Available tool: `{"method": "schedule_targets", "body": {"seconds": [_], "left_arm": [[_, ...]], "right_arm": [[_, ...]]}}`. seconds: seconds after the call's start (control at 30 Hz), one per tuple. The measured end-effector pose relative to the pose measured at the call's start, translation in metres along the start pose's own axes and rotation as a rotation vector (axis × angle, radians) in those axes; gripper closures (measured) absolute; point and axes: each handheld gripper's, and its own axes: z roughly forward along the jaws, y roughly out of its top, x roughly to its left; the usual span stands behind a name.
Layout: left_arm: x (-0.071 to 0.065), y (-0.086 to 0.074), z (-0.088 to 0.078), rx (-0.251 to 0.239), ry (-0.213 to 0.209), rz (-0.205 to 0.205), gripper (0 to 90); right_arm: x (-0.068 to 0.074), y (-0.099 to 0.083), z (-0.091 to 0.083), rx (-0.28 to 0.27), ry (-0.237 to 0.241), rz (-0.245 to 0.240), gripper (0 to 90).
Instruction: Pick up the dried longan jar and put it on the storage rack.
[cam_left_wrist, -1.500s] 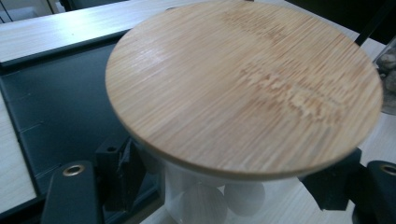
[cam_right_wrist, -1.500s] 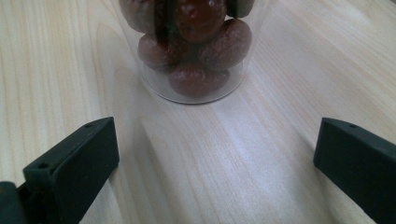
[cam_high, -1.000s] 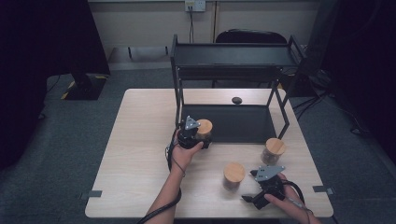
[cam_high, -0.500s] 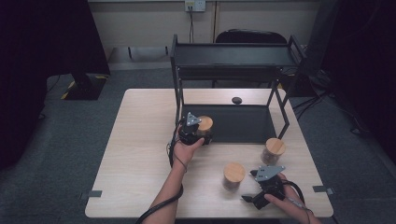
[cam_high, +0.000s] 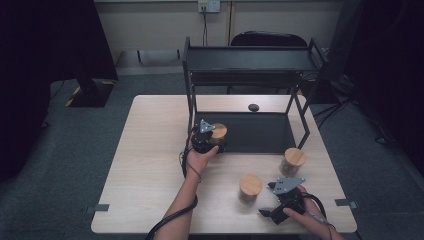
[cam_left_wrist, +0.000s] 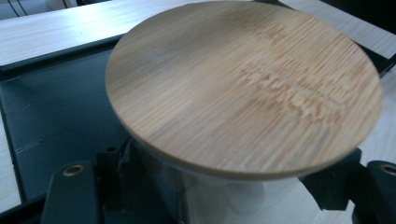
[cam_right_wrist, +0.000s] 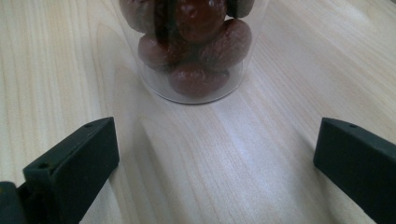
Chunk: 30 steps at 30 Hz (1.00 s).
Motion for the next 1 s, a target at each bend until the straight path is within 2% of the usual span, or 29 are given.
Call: {"method": "schedule_targets", "body": {"seconds": [0.67,1.0], "left_arm": [[0.001,0.01,0.008,-0.012,0.025,-0.009,25.8],[0.003,0.013,0.013,-0.018,0.055,-0.011,25.8]], "right_arm": [[0.0,0.0,0.0,0.0,0.0,0.0,0.0],[0.0,0.0,0.0,0.0,0.0,0.001,0.0]]}}
